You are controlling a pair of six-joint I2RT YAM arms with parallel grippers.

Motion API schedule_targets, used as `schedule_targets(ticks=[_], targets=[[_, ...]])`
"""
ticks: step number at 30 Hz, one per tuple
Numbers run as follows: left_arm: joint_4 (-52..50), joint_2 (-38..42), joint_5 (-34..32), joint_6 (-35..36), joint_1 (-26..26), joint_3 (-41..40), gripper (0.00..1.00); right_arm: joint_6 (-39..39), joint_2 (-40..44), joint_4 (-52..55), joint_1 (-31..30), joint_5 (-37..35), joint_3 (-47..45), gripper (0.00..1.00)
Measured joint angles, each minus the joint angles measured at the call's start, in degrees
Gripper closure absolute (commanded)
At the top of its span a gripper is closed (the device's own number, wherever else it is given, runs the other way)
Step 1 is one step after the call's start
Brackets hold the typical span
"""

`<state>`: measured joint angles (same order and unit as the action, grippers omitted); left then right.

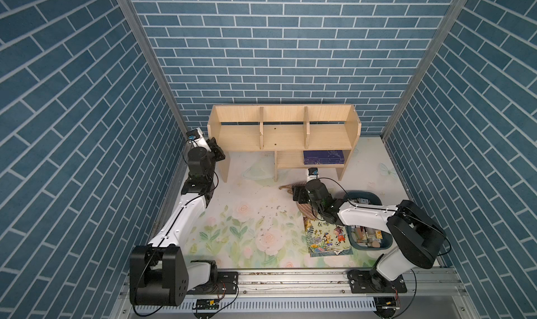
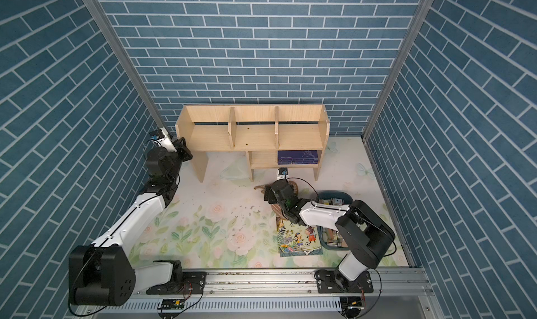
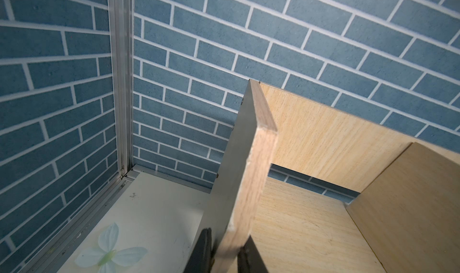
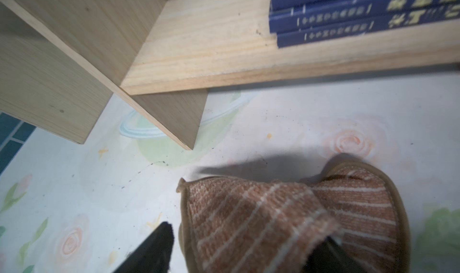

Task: Wipe the bookshelf clean with a cloth
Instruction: Wipe the dust from the shelf.

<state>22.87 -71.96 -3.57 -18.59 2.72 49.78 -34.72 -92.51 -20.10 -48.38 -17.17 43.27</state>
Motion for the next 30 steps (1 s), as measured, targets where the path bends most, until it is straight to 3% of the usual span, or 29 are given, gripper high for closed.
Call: schedule_targets(ticks=[2,5,6,10,11,26,30], targets=[[0.0,0.0,-0.02,0.0,0.0,0.0,1.0,-0.5,-2.01,0.0,-0.17,0.02,0.0,0.09],[0.0,0.0,0.0,0.0,0.0,0.0,1.0,-1.38,-4.68,0.2,-0.87,0.04,-0.9,0.22],[0.0,0.0,-0.02,0.0,0.0,0.0,1.0,-1.4,-5.07,0.52,-1.01,0.02,-1.16,0.32],[0.0,0.0,0.0,0.0,0.0,0.0,1.0,-1.49,-5.38,1.86,-1.14,-0.11,-0.74,0.9],[0.0,0.0,-0.02,0.0,0.0,0.0,1.0,-1.46,-5.4,2.62,-1.14,-0.15,-0.07,1.0],[0.0,0.0,0.07,0.0,0.0,0.0,1.0,8.17,-3.67,6.03,-1.18,1.7,30.23,1.0],[0.0,0.0,0.15,0.02,-0.02,0.0,1.0,9.09,-7.56,5.35,-2.82,3.63,37.11,1.0]])
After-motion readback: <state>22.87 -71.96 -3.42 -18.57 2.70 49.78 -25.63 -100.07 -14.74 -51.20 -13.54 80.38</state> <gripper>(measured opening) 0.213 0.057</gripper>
